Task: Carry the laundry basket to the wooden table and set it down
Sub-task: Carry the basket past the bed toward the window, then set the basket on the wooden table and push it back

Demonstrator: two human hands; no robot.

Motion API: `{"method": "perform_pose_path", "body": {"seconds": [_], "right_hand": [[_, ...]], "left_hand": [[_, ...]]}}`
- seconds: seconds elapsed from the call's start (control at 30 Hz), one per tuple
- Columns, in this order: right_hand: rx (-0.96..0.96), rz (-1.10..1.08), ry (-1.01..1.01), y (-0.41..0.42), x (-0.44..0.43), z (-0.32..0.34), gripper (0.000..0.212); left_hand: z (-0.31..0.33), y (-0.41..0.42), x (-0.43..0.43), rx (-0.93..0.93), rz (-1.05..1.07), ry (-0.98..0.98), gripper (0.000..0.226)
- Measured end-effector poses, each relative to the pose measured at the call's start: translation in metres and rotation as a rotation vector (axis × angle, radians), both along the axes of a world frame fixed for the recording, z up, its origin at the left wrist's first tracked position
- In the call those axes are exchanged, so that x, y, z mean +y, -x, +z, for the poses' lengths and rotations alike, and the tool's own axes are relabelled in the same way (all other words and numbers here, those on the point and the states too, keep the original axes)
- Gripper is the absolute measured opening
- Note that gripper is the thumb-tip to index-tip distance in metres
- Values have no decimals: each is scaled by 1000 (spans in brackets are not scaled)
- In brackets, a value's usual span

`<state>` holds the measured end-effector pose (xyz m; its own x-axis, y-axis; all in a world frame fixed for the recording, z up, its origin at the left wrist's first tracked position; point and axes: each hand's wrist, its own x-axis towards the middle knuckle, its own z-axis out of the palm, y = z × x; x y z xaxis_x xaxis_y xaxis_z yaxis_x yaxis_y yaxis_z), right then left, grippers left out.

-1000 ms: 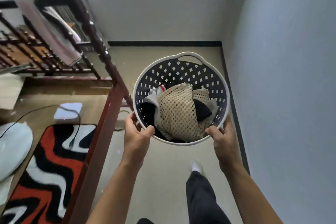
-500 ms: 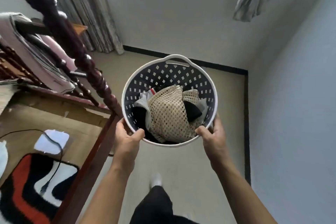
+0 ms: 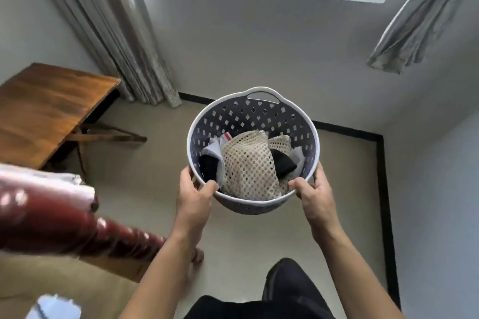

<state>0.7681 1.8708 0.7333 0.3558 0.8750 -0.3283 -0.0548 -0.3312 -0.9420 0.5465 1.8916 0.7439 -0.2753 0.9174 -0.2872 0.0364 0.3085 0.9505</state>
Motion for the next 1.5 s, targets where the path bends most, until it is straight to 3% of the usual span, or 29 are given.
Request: {"method": "perform_pose_path", "body": {"seconds": [0.23,0.47,0.77,1.0,1.2,1.5], "right_hand": [[34,133,-1,-4,188,-25,77],[39,434,-16,45,382,-13,77],[-8,776,-69,202,583,-18,76],[-20,856,-62,326,714,-14,74],[24,869,-55,408,801,-16,73],[38,1114,22,564,935,-48,76]], "left_hand": [[-20,-6,170,43,65,18,31],[-6,37,302,58,330,-7,28],[-26,163,434,7,689,-46,30],[-15,277,550,15,757,-59,32],[-8,353,631,38,791,-30,56],[-32,466,730,5,1016,48,43]]}}
